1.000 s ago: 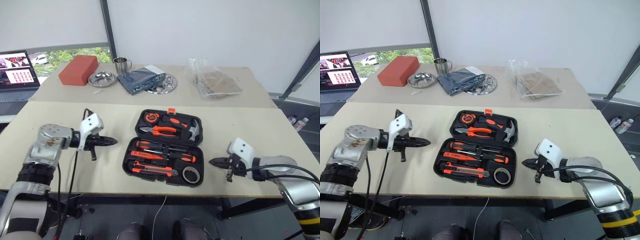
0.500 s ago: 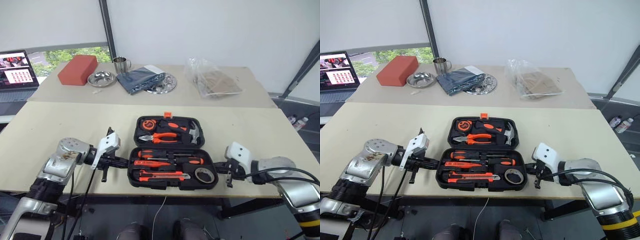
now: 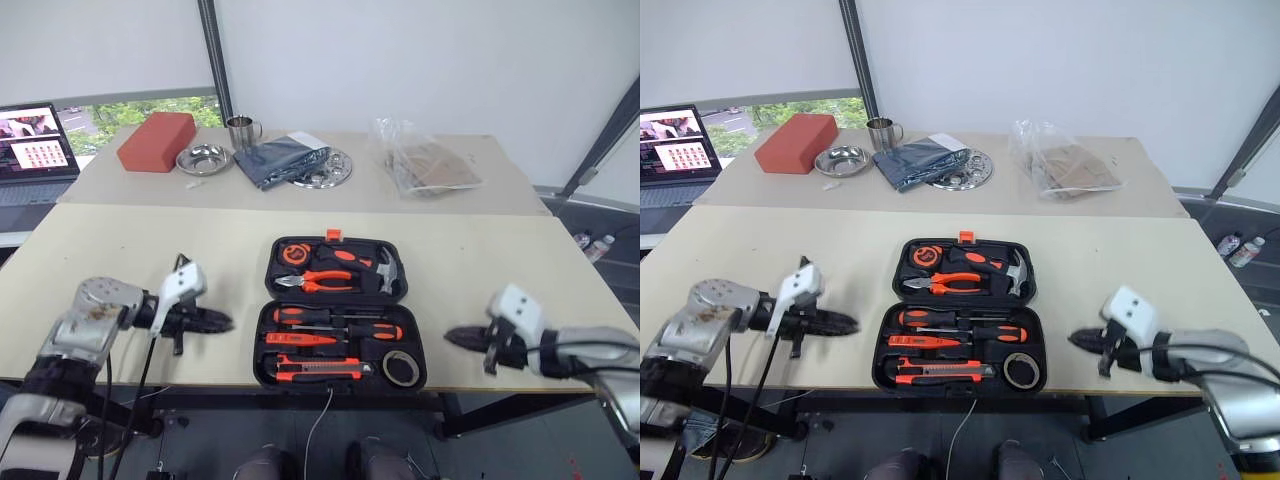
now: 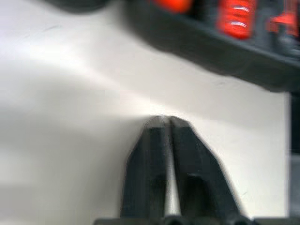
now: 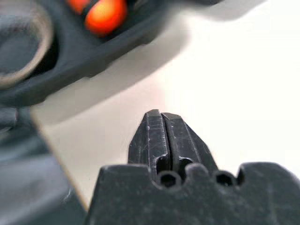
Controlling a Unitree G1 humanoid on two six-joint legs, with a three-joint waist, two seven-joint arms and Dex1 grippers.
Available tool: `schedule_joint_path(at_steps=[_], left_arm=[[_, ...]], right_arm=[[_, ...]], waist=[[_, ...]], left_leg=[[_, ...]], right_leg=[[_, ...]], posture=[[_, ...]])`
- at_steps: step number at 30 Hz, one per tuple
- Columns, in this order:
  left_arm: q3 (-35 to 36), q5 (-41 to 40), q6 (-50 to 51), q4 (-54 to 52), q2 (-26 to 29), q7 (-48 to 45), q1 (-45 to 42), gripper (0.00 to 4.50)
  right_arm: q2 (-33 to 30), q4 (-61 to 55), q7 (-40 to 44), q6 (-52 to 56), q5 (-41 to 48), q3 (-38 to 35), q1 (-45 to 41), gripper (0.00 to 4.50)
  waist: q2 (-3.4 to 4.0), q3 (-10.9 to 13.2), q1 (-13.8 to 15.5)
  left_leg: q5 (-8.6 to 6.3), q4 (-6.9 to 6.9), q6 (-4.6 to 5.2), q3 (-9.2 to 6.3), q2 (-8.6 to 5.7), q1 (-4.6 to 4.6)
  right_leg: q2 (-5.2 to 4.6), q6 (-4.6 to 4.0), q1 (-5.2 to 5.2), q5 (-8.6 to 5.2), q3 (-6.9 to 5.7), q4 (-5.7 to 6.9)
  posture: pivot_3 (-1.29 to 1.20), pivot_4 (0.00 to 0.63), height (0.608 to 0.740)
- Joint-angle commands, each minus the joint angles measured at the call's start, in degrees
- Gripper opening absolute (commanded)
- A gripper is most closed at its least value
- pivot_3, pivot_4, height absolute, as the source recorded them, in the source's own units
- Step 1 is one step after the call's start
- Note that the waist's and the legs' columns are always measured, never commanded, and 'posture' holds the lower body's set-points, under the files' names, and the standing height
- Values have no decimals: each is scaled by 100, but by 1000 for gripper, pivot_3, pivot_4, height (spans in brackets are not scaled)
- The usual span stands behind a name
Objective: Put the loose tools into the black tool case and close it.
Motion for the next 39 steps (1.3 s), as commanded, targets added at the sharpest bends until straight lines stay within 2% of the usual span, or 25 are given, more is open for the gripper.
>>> schedule_joint_path(at_steps=[1, 2, 4, 7, 8, 12, 13, 15, 16, 19, 20, 22, 23, 24, 28, 31, 35, 39], left_arm=[[291, -177, 1073, 785, -452, 662, -1013, 2284], [349, -243, 1444, 1022, -630, 828, -1293, 2518], [478, -337, 2138, 1452, -1070, 1283, -1861, 3377], [595, -379, 2749, 1853, -1537, 1760, -2392, 4387], [511, -353, 2877, 1878, -1661, 1773, -2469, 4500], [175, -109, 2877, 1914, -1959, 1903, -2486, 4500], [137, -77, 2821, 1932, -1982, 1918, -2466, 4500], [94, -37, 2764, 1938, -2002, 1938, -2415, 4500], [68, -32, 2763, 1896, -1988, 1907, -2370, 3952], [63, -35, 2822, 1804, -1949, 1865, -2283, 3069], [74, -44, 2842, 1774, -1933, 1859, -2255, 2578], [128, -87, 2893, 1722, -1920, 1866, -2217, 2038], [170, -119, 2915, 1692, -1921, 1882, -2204, 1645], [201, -138, 2930, 1668, -1925, 1894, -2194, 1352], [543, -437, 2962, 1108, -2019, 1891, -2074, 71], [750, -546, 2641, 685, -2099, 1960, -1950, 19], [1052, -500, 1093, -45, -2334, 2166, -1777, 19], [1164, -330, -232, -176, -2576, 2475, -1653, 19]], right_arm=[[420, 235, -516, 1182, 642, -131, -1085, 1913], [573, 416, -667, 1403, 665, -53, -1417, 2186], [894, 908, -990, 1716, 547, 182, -2097, 2946], [1198, 1570, -1379, 1907, 253, 495, -2768, 3892], [1305, 1883, -1536, 1916, 113, 595, -2961, 4191], [1596, 2685, -1831, 1895, -209, 917, -3357, 4191], [1637, 2783, -1852, 1880, -254, 959, -3401, 3641], [1710, 2894, -1886, 1838, -327, 1016, -3458, 3120], [1752, 2914, -1913, 1826, -347, 1025, -3476, 2671], [1871, 2908, -1981, 1829, -346, 976, -3504, 1767], [1910, 2891, -2006, 1835, -340, 947, -3504, 1282], [1962, 2836, -2042, 1837, -350, 936, -3486, 711], [1978, 2804, -2056, 1828, -354, 938, -3470, 252], [1988, 2783, -2065, 1823, -357, 938, -3460, 30], [2087, 2558, -2217, 1482, -381, 781, -3510, 0], [2142, 2341, -2319, 1167, -427, 662, -3568, 0], [2217, 1910, -2748, 289, -649, 358, -3714, 0], [2164, 1517, -2866, -413, -822, 197, -3487, 0]], waist=[[-1, 0, 1], [-1, 0, 0], [-1, 0, 5], [-1, 0, 10], [-2, 0, 8], [-1, 0, -32], [-1, 0, -35], [3, -3, -49], [3, -2, -48], [3, -3, -49], [3, -3, -52], [3, -3, -57], [4, -3, -56], [4, -4, -55], [8, -6, -59], [8, -6, -53], [10, -3, -20], [14, 2, -5]], left_leg=[[5, 3, 0, -4, -1, -1], [6, 4, 2, -4, -2, -6], [7, 10, 4, -4, -4, -11], [9, 17, 7, -1, -10, -25], [8, 14, 8, 0, -14, -29], [8, -24, 8, 8, -23, -29], [8, -27, 7, 8, -22, -28], [8, -34, 5, 11, -23, -18], [8, -33, 4, 10, -22, -14], [10, -19, 0, 13, -23, -11], [11, -18, -3, 14, -23, -6], [14, -16, -7, 14, -22, 1], [14, -18, -8, 16, -22, 8], [13, -18, -8, 16, -22, 10], [14, -18, -8, 19, -22, 12], [15, -18, -9, 19, -21, 9], [15, -16, -10, 20, -24, -10], [15, -22, -10, 20, -30, -30]], right_leg=[[8, -2, 2, 4, 0, 2], [17, -4, -1, 6, 2, 3], [28, -44, -1, 30, -3, 4], [33, -37, -7, 26, -18, 5], [31, -32, -11, 23, -19, 3], [32, -27, -13, 20, -30, 5], [33, -26, -13, 19, -34, 6], [33, -25, -8, 18, -34, 4], [32, -24, -5, 17, -33, -1], [26, -23, -5, 17, -25, -1], [24, -23, -2, 17, -21, 1], [22, -25, 0, 18, -13, 6], [21, -25, 1, 18, -8, 9], [21, -26, 3, 19, -7, 10], [19, -28, 4, 20, -4, 11], [20, -31, 0, 21, -4, 12], [11, -32, -17, 24, -7, 13], [9, -32, -29, 25, -17, 5]], posture=[[0, 150, 736], [0, 150, 736], [0, 150, 736], [0, 150, 736], [0, 150, 736], [0, 150, 736], [0, 150, 736], [0, 150, 736], [0, 150, 736], [0, 150, 736], [0, 150, 736], [0, 150, 736], [0, 150, 736], [0, 150, 736], [0, 150, 736], [0, 150, 736], [0, 150, 736], [0, 150, 736]])
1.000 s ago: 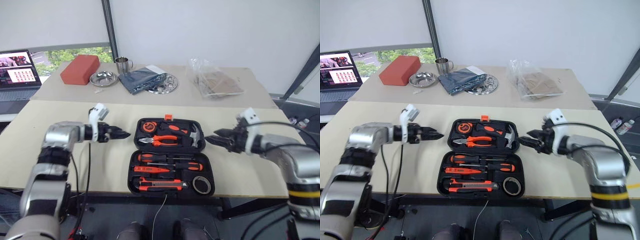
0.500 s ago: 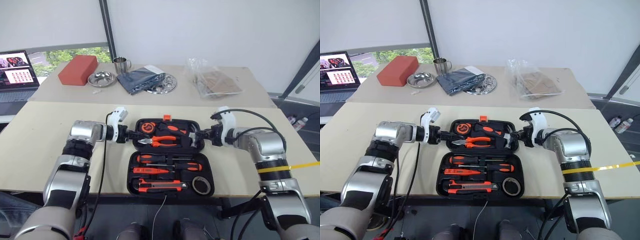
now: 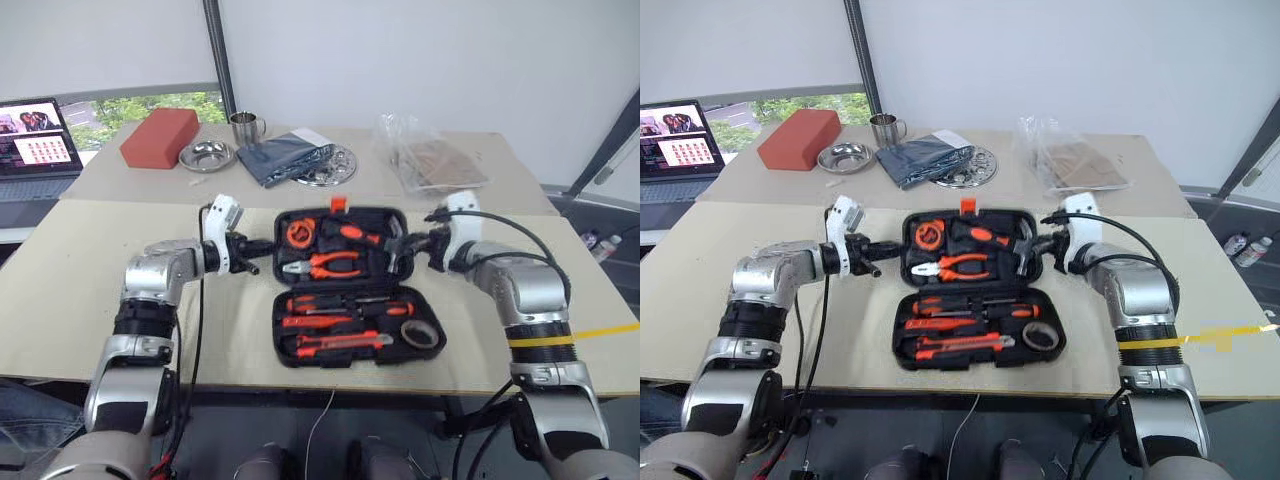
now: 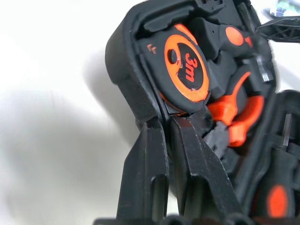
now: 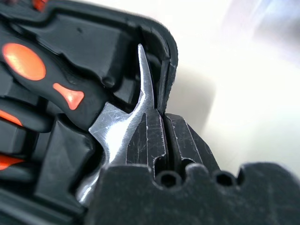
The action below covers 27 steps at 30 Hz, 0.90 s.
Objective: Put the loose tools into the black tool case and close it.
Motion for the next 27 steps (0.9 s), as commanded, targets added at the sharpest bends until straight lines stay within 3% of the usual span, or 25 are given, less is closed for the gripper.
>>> schedule_joint_path(at_steps=[1, 8, 13, 15, 16, 18, 21, 24, 27], left_arm=[[-75, 44, -1372, -462, -216, 23, -90, 19], [-553, 561, -2841, -619, -47, -138, 798, 19], [-510, 382, -2676, -1484, 158, -84, 1754, 19], [-336, 118, -2262, -2068, 359, -103, 2179, 0], [-209, -93, -1906, -2413, 538, -158, 2394, 729], [87, -745, -791, -3029, 1027, -359, 2738, 1326], [630, -1902, 948, -3307, 2273, -1239, 3155, 2499], [659, -2032, 1194, -2752, 2966, -1808, 3173, 2499], [20, -1162, 244, -1736, 2878, -1813, 2509, 2499]], right_arm=[[-37, -882, -49, -964, -28, -291, 91, 0], [-154, -1556, 89, -2352, -631, 70, 1704, 0], [-250, -1969, 91, -3408, -1014, 97, 2913, 0], [-347, -2472, 274, -3443, -760, -182, 3404, 684], [-462, -2744, 413, -3379, -600, -392, 3682, 943], [-757, -3235, 732, -3118, -253, -847, 4180, 1609], [-1445, -3964, 1763, -2246, 905, -1731, 5117, 2678], [-1918, -4358, 2590, -1794, 1604, -2125, 6007, 2678], [-2174, -4465, 2973, -1975, 1328, -1737, 6518, 2678]], waist=[[0, 0, -8], [2, -1, -44], [7, -8, -45], [7, -8, -48], [7, -8, -57], [7, -5, -67], [9, 0, -69], [12, -1, -20], [28, -8, 81]], left_leg=[[0, -6, 0, 0, 0, 0], [1, -60, -1, 7, 1, 14], [0, -70, -2, 12, 1, 57], [1, -69, -5, 17, 2, 71], [3, -69, -7, 18, 4, 77], [4, -70, -9, 21, 13, 87], [6, -62, -12, 17, 23, 78], [8, -63, -17, 7, 32, 99], [-33, -102, -83, -15, 30, 184]], right_leg=[[3, 0, 0, 0, -2, -4], [24, 2, 5, -4, -8, -15], [21, 17, 41, -17, 10, -50], [20, 22, 47, -20, 21, -42], [20, 41, 48, -31, 27, -39], [20, 46, 47, -36, 41, -28], [17, 50, 34, -42, 43, -11], [11, 47, 56, -50, 39, -16], [-11, 38, 136, -58, 33, -70]], posture=[[0, 150, 736], [0, 150, 736], [0, 150, 736], [0, 150, 736], [0, 150, 736], [0, 150, 736], [0, 150, 736], [0, 150, 736], [0, 150, 736]])
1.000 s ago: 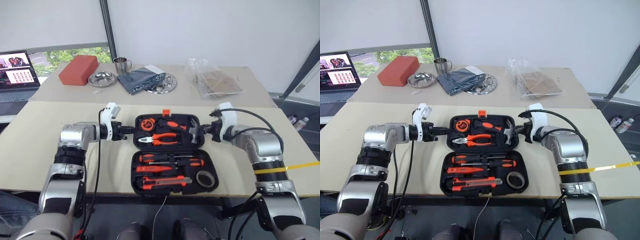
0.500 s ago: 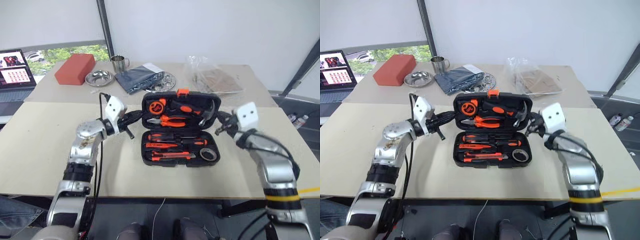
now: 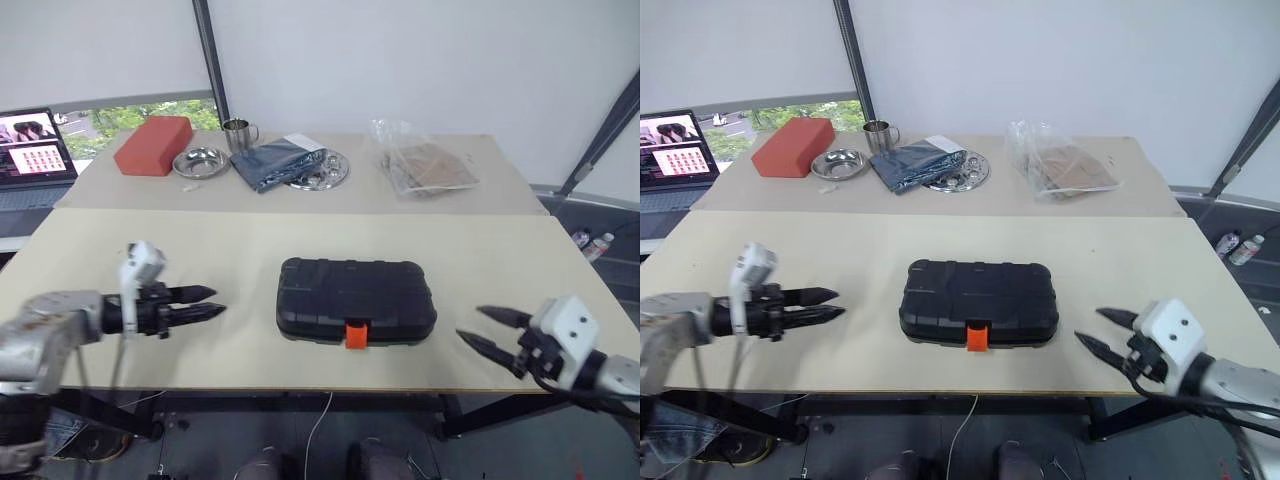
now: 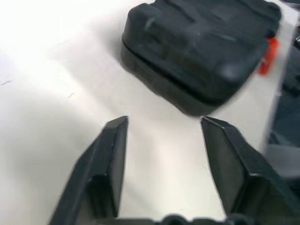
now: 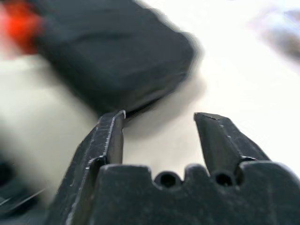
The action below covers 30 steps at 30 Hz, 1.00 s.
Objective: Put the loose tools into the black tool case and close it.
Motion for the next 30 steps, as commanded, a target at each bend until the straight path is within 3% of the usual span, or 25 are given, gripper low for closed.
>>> schedule_joint_path(at_steps=[1, 2, 4, 6, 9, 10, 14, 19, 23, 27, 30], left_arm=[[-706, 841, -959, 1113, -308, 54, -770, 2523], [-871, 1074, -1229, 1504, -513, 198, -1110, 2529], [-1214, 1587, -1918, 2369, -1068, 523, -1911, 2021], [-1581, 2017, -2532, 3159, -1669, 651, -2671, 1480], [-1921, 2537, -3566, 4343, -2334, 731, -3495, 273], [-1992, 2676, -3869, 4722, -2526, 778, -3721, 82], [-2194, 3053, -4575, 5676, -3013, 759, -4273, 82], [-2718, 3439, -5193, 5972, -3092, -796, -4080, 82], [-2475, 2969, -4641, 5462, -3082, -1745, -3901, 82], [-1886, 2486, -3732, 5023, -2955, -1605, -4143, 82], [-1586, 1987, -2497, 4328, -2860, -1723, -4277, 82]], right_arm=[[-192, -216, 365, -76, -138, 445, 200, 2420], [-200, -181, 326, -54, -220, 608, 121, 2156], [-208, -68, 232, -86, -481, 1032, -172, 1694], [-247, 98, 207, -166, -819, 1525, -561, 1000], [-166, 367, 114, -99, -1116, 2079, -1210, 0], [-121, 467, 72, -83, -1200, 2235, -1419, 0], [26, 735, -66, 43, -1410, 2631, -1971, 0], [446, 1459, -882, 125, -1858, 2508, -2550, 0], [447, 1334, -947, 192, -1683, 2059, -2238, 0], [431, 502, -726, 617, -977, 1315, -1548, 0], [513, -248, -702, 1214, -105, 706, -1230, 0]], waist=[[5, -2, 91], [4, -2, 124], [-6, -4, 161], [-22, -11, 188], [-28, -12, 180], [-28, -12, 156], [-33, -11, 48], [-35, -9, -46], [-32, -11, -38], [-34, -10, 13], [-34, -9, 20]], left_leg=[[-15, -10, 21, -5, 0, 21], [-26, -17, 40, -6, 1, 22], [-26, -8, 41, -12, -8, 11], [-7, 25, 14, -12, -15, -56], [30, 83, 99, -10, -17, -115], [24, 91, 108, -10, -16, -139], [15, 89, 116, -3, -26, -161], [15, 92, 109, 3, -16, -172], [15, 106, 110, 6, -19, -170], [15, 112, 112, -7, -17, -193], [16, 115, 113, -12, -15, -198]], right_leg=[[-3, -13, 12, -7, -4, -20], [-10, -28, 16, -13, -7, -32], [-22, -30, 16, 2, -11, -31], [-24, -7, 0, 36, -17, -25], [34, -40, -21, 68, -46, -25], [35, -37, -39, 67, -56, -28], [38, -22, -65, 62, -61, -30], [45, -14, -86, 56, -62, -20], [26, 28, -86, 35, -51, -13], [26, -8, -103, 56, -49, -5], [31, -12, -109, 59, -48, 6]], posture=[[0, 150, 736], [0, 150, 736], [0, 150, 736], [0, 150, 736], [0, 150, 736], [0, 150, 736], [0, 150, 736], [0, 150, 736], [0, 150, 736], [0, 150, 736], [0, 150, 736]])
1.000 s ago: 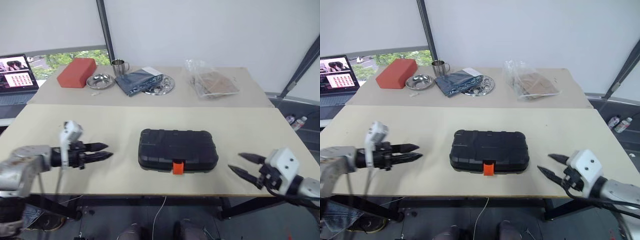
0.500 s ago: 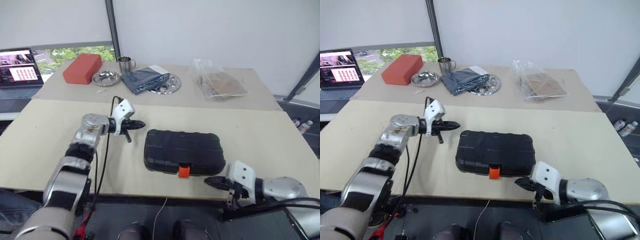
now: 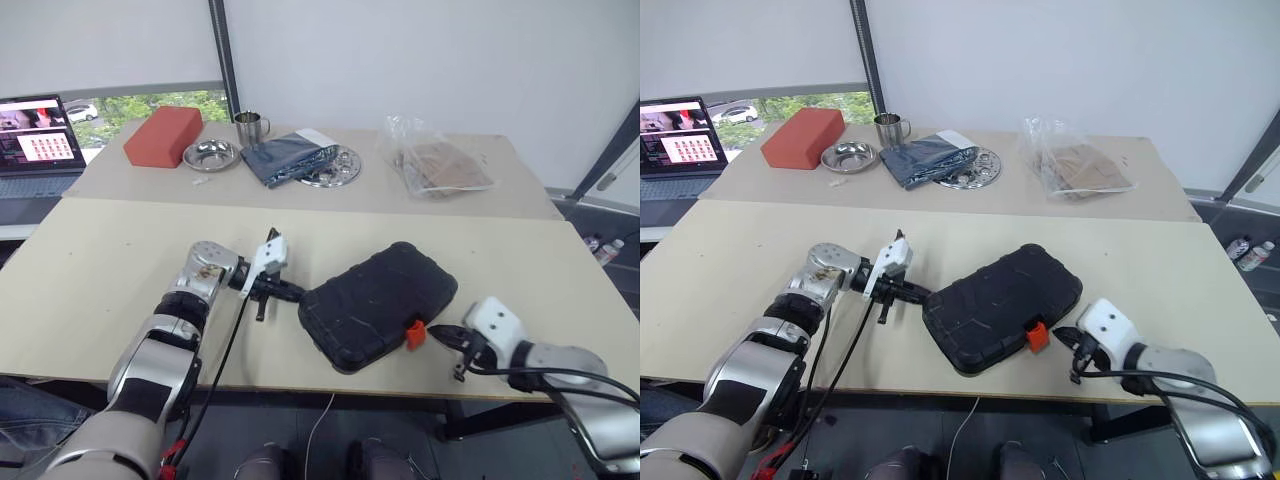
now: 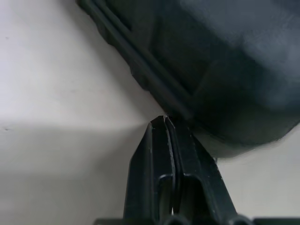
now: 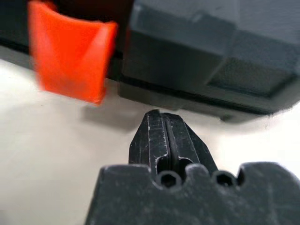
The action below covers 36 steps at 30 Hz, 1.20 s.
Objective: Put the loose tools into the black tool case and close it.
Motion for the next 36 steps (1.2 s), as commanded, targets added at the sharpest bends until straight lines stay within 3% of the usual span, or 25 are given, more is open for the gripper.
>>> schedule_joint_path(at_steps=[1, 3, 7, 12, 16, 24, 30, 36], left_arm=[[408, -710, 1433, -1148, 126, -165, -313, 82], [276, -882, 1909, -1901, 44, -226, -156, 82], [-324, -623, 1767, -2751, -401, 53, 281, 82], [-984, 79, 1003, -2541, -928, 722, 461, 82], [-1551, 670, 110, -2334, -713, 654, 781, 82], [-1477, 497, 109, -2391, -665, 689, 948, 82], [-1463, 480, 87, -2420, -684, 708, 926, 82], [-1587, 626, -226, -2350, -733, 743, 894, 82]], right_arm=[[64, -1003, -11, 659, 1060, -831, 168, 0], [158, -1244, -253, 978, 1394, -907, 27, 0], [208, -1311, -582, 1313, 1481, -582, -352, 0], [163, -1002, -760, 1327, 1209, -128, -598, 0], [-39, -861, -705, 1249, 929, 150, -447, 0], [51, -1080, -797, 1111, 859, 13, 89, 0], [169, -947, -856, 1018, 760, -22, 400, 0], [462, -326, -981, 711, 325, 614, 153, 0]], waist=[[-1, 1, -11], [-1, 0, -21], [7, -4, -18], [5, -3, 5], [8, -6, 17], [10, -59, -21], [15, -67, -31], [16, -69, -42]], left_leg=[[0, 5, 0, 0, 0, 3], [-1, 5, 1, 0, 0, 16], [-2, 12, 2, -1, -1, 39], [-4, 20, 7, -3, -2, 39], [-7, 22, 12, -3, -2, 34], [-10, -15, 12, -10, 12, 106], [-11, -21, 11, -11, 13, 109], [-12, -21, 12, -11, 13, 109]], right_leg=[[2, 0, 2, 0, 1, 6], [1, 5, 12, -3, 8, 10], [-7, 39, 30, -23, 32, 21], [-5, 23, 38, -14, 42, 21], [-3, -1, 32, -1, 42, 18], [0, 35, 108, -30, 41, -21], [1, 34, 113, -29, 41, -26], [2, 34, 113, -30, 40, -28]], posture=[[0, 150, 736], [0, 150, 736], [0, 150, 736], [0, 150, 736], [0, 150, 736], [0, 150, 736], [0, 150, 736], [0, 150, 736]])
